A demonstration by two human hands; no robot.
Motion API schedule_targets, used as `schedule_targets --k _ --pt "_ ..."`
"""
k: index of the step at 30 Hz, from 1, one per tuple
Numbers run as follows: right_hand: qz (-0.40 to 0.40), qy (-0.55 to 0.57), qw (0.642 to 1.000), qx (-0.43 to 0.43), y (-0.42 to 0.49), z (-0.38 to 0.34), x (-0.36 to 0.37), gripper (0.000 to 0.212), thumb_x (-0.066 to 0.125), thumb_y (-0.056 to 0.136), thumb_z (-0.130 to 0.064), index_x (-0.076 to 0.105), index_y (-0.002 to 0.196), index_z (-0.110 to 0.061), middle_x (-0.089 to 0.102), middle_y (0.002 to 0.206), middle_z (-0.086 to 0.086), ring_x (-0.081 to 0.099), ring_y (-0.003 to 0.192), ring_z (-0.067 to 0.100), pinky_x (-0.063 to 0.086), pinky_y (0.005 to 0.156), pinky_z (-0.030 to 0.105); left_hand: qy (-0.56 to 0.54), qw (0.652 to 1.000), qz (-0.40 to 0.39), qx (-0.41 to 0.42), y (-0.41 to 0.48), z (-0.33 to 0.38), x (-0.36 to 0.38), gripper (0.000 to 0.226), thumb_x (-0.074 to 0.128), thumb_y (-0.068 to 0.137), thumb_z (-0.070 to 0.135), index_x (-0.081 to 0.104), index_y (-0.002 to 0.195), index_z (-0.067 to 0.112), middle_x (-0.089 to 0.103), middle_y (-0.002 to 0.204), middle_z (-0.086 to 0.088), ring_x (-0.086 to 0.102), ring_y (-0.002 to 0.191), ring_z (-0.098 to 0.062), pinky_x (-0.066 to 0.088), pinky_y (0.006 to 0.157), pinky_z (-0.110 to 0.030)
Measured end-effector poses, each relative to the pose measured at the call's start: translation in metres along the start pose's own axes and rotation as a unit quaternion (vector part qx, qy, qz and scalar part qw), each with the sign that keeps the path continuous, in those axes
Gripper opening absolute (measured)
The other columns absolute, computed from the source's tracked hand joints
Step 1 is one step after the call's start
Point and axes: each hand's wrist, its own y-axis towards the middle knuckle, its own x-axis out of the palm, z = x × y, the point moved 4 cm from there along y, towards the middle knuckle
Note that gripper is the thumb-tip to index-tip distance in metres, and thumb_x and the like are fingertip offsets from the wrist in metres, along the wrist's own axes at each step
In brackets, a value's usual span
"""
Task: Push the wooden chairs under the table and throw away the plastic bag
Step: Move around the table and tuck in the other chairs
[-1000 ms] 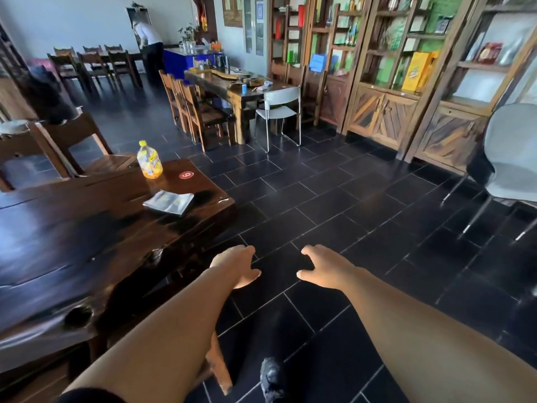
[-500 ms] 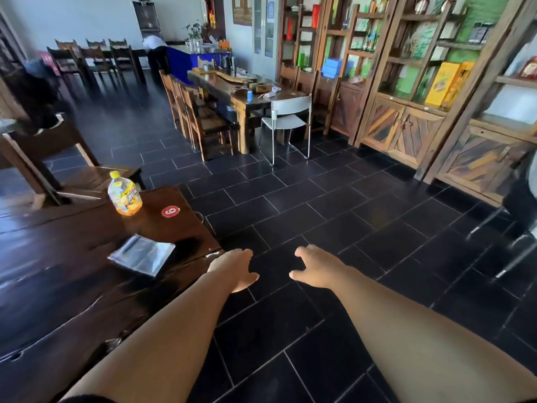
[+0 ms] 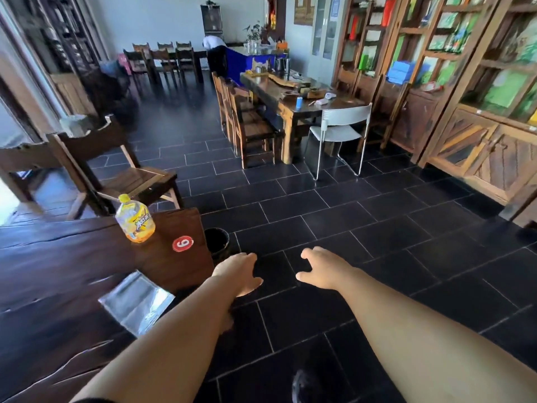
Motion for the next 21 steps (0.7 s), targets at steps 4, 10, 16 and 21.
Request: schedule_targets --k 4,10,16,21 --pt "-0.015 0.0 0.999 -0.03 0.09 0.023 -0.041 0.06 0.06 0.092 -0.048 0.044 0.142 -0.019 0.043 0.146 0.003 0.056 0.118 0.025 0.049 0.091 0.038 -0.009 0.999 0.006 -0.037 0.084 -0.001 -0.03 0.055 0.061 0.089 0.049 0.049 0.133 0.019 0.056 0.131 0.001 0.056 0.118 -0.025 0.052 0.09 -0.042" --pt "-0.038 -0.023 0.997 -0.065 0.2 0.039 -0.096 0.06 0.06 0.092 -0.049 0.043 0.142 -0.021 0.046 0.139 -0.001 0.057 0.111 0.023 0.052 0.09 0.04 -0.009 0.998 0.012 -0.066 0.182 0.002 -0.072 0.053 0.06 0.089 0.049 0.05 0.132 0.02 0.056 0.13 0.001 0.055 0.119 -0.025 0.051 0.089 -0.041" --pt "-0.051 -0.044 0.993 -0.102 0.293 0.031 -0.137 0.06 0.059 0.093 -0.049 0.043 0.143 -0.02 0.048 0.141 0.003 0.055 0.118 0.025 0.049 0.089 0.037 -0.009 0.995 0.03 -0.098 0.258 -0.029 -0.112 0.038 0.062 0.087 0.048 0.057 0.113 0.021 0.06 0.116 0.003 0.059 0.109 -0.023 0.046 0.077 -0.036" --pt "-0.061 -0.049 0.99 -0.119 0.384 0.015 -0.154 0.059 0.058 0.092 -0.05 0.044 0.141 -0.021 0.048 0.136 -0.001 0.056 0.113 0.024 0.051 0.093 0.041 -0.026 0.99 0.029 -0.134 0.327 -0.071 -0.122 0.043 0.061 0.084 0.05 0.057 0.117 0.022 0.06 0.119 0.002 0.059 0.112 -0.025 0.051 0.085 -0.04"
